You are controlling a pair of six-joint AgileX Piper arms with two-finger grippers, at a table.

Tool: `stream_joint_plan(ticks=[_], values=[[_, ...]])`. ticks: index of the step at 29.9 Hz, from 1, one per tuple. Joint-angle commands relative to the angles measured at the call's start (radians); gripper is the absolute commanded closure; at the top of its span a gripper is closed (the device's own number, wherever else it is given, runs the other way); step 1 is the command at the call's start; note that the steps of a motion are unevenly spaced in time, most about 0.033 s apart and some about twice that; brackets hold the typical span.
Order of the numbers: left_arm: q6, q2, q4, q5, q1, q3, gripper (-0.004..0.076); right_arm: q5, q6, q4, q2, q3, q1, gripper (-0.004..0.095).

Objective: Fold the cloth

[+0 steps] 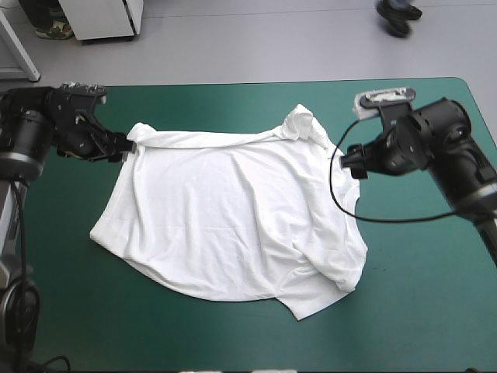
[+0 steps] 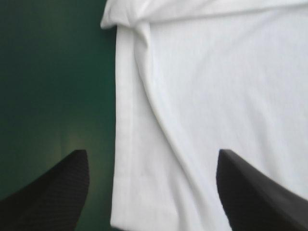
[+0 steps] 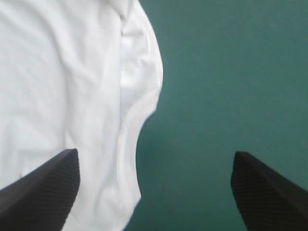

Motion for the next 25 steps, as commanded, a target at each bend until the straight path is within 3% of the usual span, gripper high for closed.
stream_joint_plan(ticks=[1, 6, 12, 19, 25], values=[[0.0, -0.175, -0.017, -0.004, 0.003, 0.158, 0.0197, -0.051, 0.032, -0.009, -0.127, 0.169, -0.004, 0.0121], [-0.024, -0.309, -0.017, -0.074, 0.003, 0.344, 0.0197, -0.054, 0.081, 0.028, -0.182, 0.391, -0.004, 0.0121], [-0.026, -0.381, -0.042, -0.105, 0.003, 0.433, 0.0197, -0.284, 0.083, 0.205, -0.168, 0.575, -0.002, 0.0124], [-0.026, -0.396, -0.042, -0.1, 0.003, 0.437, 0.0197, -0.353, 0.114, 0.205, -0.049, 0.624, -0.001, 0.0127], [-0.026, -0.396, -0.04, -0.104, 0.003, 0.437, 0.0197, -0.411, 0.114, 0.28, 0.073, 0.624, 0.001, 0.0135]])
